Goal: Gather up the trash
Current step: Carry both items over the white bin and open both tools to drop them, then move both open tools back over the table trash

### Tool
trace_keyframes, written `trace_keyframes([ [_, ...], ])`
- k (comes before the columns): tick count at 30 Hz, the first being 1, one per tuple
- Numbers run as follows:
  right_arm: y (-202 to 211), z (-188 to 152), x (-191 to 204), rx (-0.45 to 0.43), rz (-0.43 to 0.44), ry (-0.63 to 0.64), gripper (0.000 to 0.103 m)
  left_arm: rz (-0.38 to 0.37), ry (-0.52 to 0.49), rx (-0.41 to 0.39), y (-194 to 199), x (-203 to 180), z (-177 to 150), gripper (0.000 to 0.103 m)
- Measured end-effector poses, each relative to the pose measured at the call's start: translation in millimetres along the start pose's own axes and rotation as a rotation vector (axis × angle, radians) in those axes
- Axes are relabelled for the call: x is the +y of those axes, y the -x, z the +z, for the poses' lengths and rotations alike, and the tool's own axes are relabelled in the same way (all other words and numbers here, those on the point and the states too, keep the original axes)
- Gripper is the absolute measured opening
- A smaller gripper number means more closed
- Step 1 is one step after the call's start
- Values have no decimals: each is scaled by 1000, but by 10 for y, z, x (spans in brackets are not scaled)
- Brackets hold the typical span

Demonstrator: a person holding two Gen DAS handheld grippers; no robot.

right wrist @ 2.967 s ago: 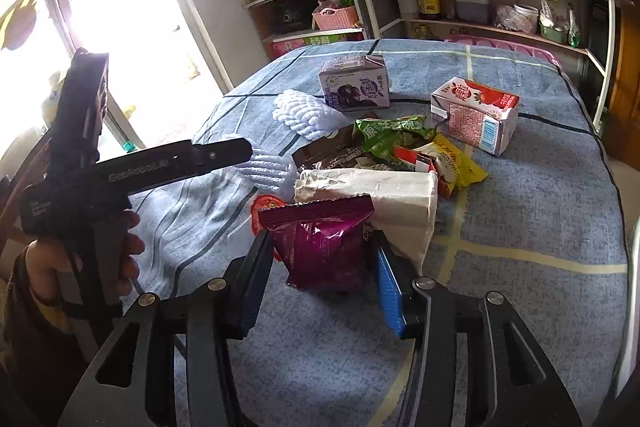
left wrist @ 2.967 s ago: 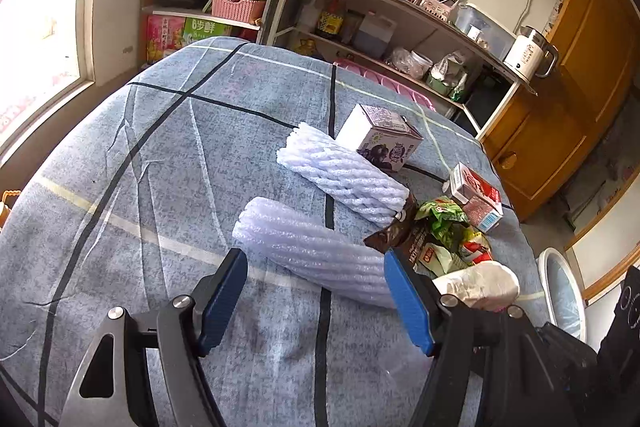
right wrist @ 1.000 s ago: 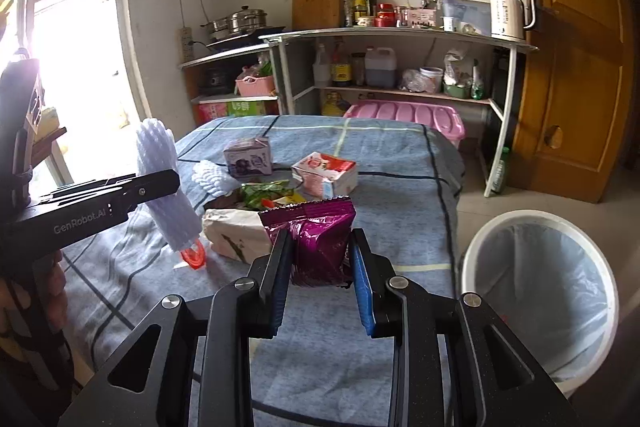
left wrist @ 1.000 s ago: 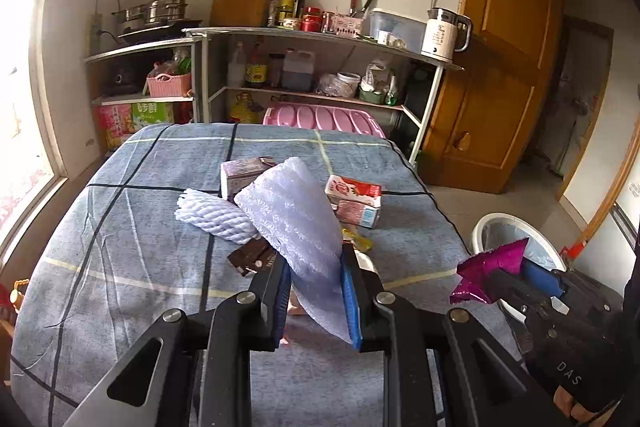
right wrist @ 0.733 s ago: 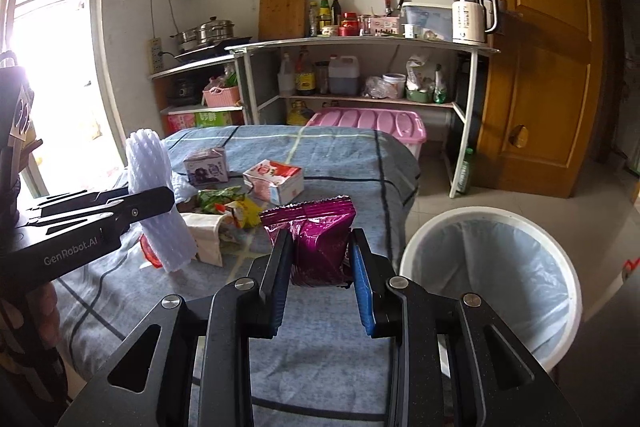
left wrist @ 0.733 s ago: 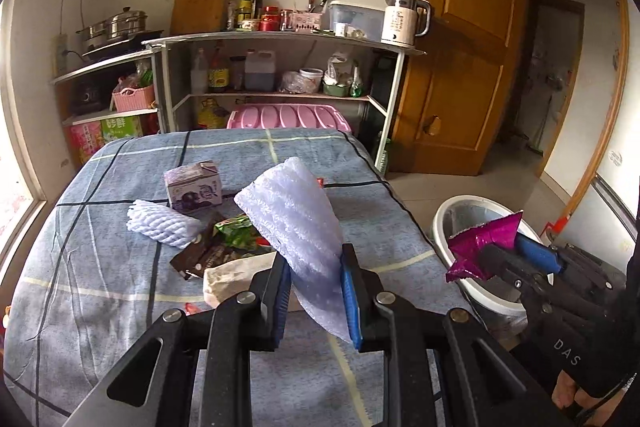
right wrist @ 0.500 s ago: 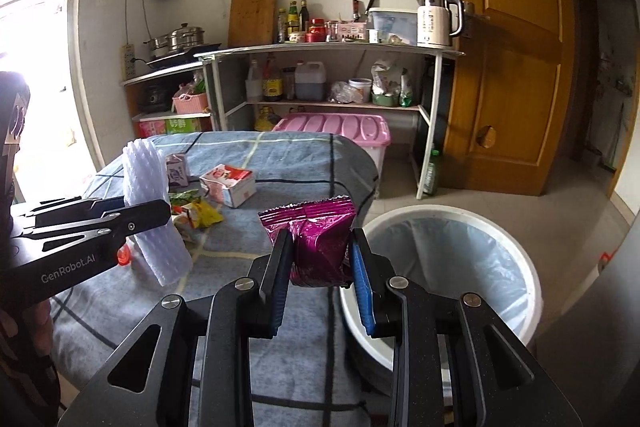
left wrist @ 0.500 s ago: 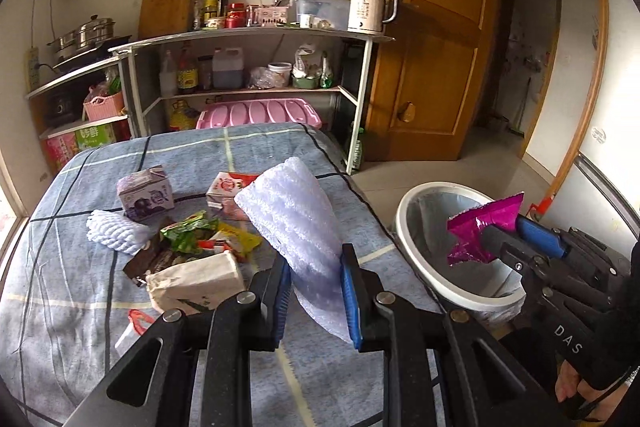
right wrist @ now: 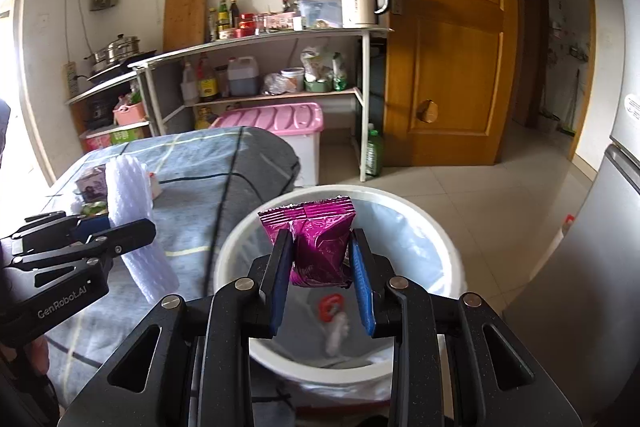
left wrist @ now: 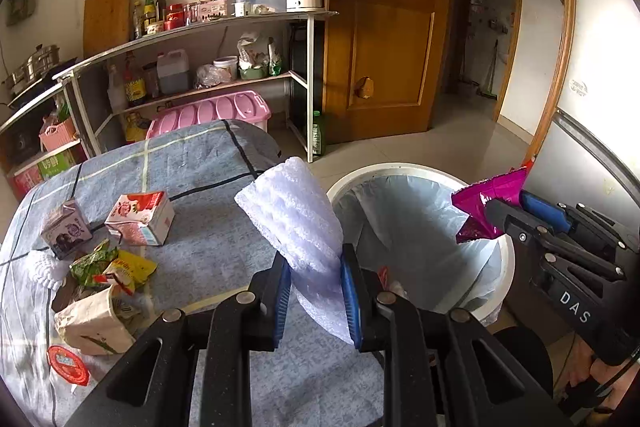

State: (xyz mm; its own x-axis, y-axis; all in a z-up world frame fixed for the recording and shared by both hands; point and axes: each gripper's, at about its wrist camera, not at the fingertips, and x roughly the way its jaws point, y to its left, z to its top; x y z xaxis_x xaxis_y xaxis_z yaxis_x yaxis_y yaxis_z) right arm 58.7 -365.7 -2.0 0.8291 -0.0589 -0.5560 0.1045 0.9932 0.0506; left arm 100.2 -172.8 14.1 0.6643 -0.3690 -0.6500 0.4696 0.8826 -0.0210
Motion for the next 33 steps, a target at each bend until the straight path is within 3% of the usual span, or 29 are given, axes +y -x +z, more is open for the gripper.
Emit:
trace_keyframes([
  [13,-382,-71,-468,107,-43,-35,32,-50,-30,81,-528,-413,49,26],
  [16,-473,-94,-516,134,-39,-33,38,-47,-39,83,-560,-435,39,28],
  [18,-503,-117,-532,143,-45,-33,55,-50,-32,95,-597,-421,38,31],
  [20,-517,-137,-543,144,-31,-40,60,-40,-28,95,-604,-406,31,39],
  [22,-519,-154,-541,143,-27,-45,61,-39,-16,94,-594,-379,26,46],
  [33,-391,-125,-412,121,-13,-50,61,-25,26,62,-342,-174,2,48],
])
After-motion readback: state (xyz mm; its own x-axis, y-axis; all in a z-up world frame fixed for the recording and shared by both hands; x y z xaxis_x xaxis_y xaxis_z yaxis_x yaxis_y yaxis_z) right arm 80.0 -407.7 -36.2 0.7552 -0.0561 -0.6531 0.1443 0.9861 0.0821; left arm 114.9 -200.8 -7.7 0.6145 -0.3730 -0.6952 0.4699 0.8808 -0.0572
